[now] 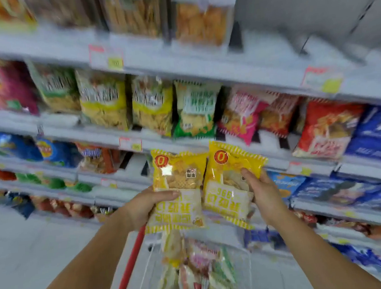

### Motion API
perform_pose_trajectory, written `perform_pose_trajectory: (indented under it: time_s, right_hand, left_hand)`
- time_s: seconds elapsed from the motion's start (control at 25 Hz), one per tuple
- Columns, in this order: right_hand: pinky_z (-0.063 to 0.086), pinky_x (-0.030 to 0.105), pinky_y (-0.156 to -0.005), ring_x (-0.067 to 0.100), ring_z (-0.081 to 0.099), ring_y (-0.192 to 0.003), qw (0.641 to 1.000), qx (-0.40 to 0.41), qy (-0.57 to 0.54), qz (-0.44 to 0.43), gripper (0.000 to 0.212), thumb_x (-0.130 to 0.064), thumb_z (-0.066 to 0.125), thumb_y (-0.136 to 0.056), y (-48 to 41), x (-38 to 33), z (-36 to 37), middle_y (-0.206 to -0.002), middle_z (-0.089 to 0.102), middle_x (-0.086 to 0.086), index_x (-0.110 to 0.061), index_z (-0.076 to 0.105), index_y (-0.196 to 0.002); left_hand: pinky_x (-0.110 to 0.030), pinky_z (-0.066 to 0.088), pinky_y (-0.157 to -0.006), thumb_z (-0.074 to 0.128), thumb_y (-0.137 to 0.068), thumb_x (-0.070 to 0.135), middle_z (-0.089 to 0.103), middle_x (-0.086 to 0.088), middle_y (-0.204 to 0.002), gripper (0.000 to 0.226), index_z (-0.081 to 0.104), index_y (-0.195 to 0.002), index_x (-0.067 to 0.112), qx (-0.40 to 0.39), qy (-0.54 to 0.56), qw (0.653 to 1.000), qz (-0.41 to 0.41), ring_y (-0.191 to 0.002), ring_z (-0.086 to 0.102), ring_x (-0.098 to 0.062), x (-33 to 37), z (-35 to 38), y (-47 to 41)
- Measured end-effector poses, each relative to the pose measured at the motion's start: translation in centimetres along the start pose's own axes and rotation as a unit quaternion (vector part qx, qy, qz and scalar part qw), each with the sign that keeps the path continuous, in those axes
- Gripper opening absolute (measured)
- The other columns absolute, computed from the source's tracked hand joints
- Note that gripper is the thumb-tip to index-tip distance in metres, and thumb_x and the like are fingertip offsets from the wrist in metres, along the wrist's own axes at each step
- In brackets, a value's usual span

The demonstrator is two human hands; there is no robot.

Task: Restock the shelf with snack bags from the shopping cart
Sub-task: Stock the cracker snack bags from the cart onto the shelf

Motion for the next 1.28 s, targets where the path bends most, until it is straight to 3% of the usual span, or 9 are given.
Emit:
perform_pose_trajectory:
  time_s: [0.04,0.2,0.28,0.4,0.64,0.8,0.96,1.16,1.28]
  right_hand:
    - [0.051,0.042,-0.09,0.022,0.065,-0.104,0.999,0.012,0.001,-0.037,0.024,-0.043,0.063,-0.089,0.6,-2.9,-0.3,-0.112,0.069,0.001,-0.027,0.061,-0.107]
    - [0.047,0.027,-0.083,0.01,0.062,-0.1,0.985,0.047,0.002,-0.163,0.024,-0.034,0.055,-0.096,2.7,-11.7,-1.5,-0.111,0.067,-0.004,-0.02,0.06,-0.115]
    - [0.046,0.03,-0.086,0.006,0.063,-0.095,0.974,0.067,0.006,-0.216,0.009,-0.032,0.055,-0.096,3.5,-15.6,-2.4,-0.103,0.069,-0.009,-0.029,0.062,-0.101]
    - [0.042,0.03,-0.083,0.003,0.061,-0.089,0.955,0.115,0.008,-0.273,0.011,-0.033,0.054,-0.097,3.7,-21.6,-4.1,-0.091,0.065,-0.021,-0.032,0.06,-0.087]
    - [0.052,0.05,-0.088,0.02,0.067,-0.088,0.941,0.113,-0.057,-0.313,0.01,-0.04,0.058,-0.088,-3.0,-32.4,-5.9,-0.09,0.071,-0.007,-0.034,0.064,-0.083]
    - [0.047,0.037,-0.09,0.018,0.061,-0.095,0.922,0.114,0.0,-0.371,0.012,-0.032,0.05,-0.096,-7.6,-36.5,-4.3,-0.096,0.066,-0.006,-0.025,0.057,-0.102]
    - [0.04,0.033,-0.087,0.034,0.056,-0.115,0.919,0.146,0.099,-0.352,0.036,-0.029,0.042,-0.102,-12.0,-36.5,-4.3,-0.124,0.06,0.018,-0.006,0.048,-0.129]
    - [0.033,0.03,-0.07,0.039,0.057,-0.104,0.912,0.173,0.096,-0.36,0.033,-0.024,0.041,-0.103,-14.5,-37.0,-4.9,-0.116,0.058,0.029,0.005,0.046,-0.118]
    - [0.037,0.039,-0.072,0.045,0.057,-0.097,0.896,0.178,0.155,-0.376,0.032,-0.024,0.041,-0.103,-15.5,-37.3,-4.4,-0.107,0.059,0.033,0.007,0.045,-0.111]
  left_hand:
    - [-0.037,0.059,-0.078,0.098,-0.038,0.041,0.07,-0.02,-0.115,0.081,0.073,-0.109,0.011,-0.006,-0.02,1.0,0.016,-0.103,0.069,-0.034,2.6,0.5,0.4]
    - [-0.032,0.059,-0.072,0.09,-0.061,0.031,0.073,-0.014,-0.11,0.052,0.073,-0.107,0.013,-0.029,-0.072,0.995,0.064,-0.096,0.073,-0.026,10.6,2.8,1.6]
    - [-0.035,0.06,-0.076,0.096,-0.043,0.04,0.075,-0.012,-0.107,0.067,0.075,-0.103,0.019,-0.035,-0.092,0.99,0.104,-0.095,0.073,-0.026,13.9,4.0,2.5]
    - [-0.038,0.06,-0.073,0.098,-0.024,0.046,0.074,-0.013,-0.107,0.101,0.065,-0.115,0.017,-0.031,-0.102,0.981,0.164,-0.094,0.073,-0.029,17.9,5.3,3.7]
    - [-0.046,0.05,-0.089,0.097,-0.035,0.05,0.072,-0.013,-0.114,0.106,0.056,-0.128,0.02,-0.004,-0.113,0.969,0.221,-0.112,0.062,-0.044,22.4,5.7,4.1]
    - [-0.04,0.06,-0.073,0.097,-0.031,0.05,0.074,-0.017,-0.107,0.097,0.065,-0.116,0.016,0.009,-0.104,0.961,0.255,-0.095,0.072,-0.033,24.6,6.6,4.3]
    - [-0.043,0.059,-0.077,0.096,-0.035,0.05,0.073,-0.017,-0.109,0.078,0.073,-0.106,0.026,0.002,-0.098,0.959,0.264,-0.098,0.071,-0.034,25.4,7.9,4.1]
    - [-0.041,0.059,-0.076,0.084,-0.052,0.036,0.074,-0.013,-0.109,0.062,0.068,-0.111,0.024,0.014,-0.105,0.955,0.276,-0.098,0.072,-0.031,26.9,10.3,3.0]
    - [-0.043,0.059,-0.079,0.08,-0.055,0.037,0.074,-0.015,-0.107,0.057,0.069,-0.109,0.022,0.037,-0.103,0.953,0.282,-0.097,0.072,-0.032,27.5,11.3,2.2]
Point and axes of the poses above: each hand's wrist, its own y-axis away from the middle knuckle, its own z-axis out of the palm, x = y × z, the point moved 5 cm from there along -y, towards the middle knuckle
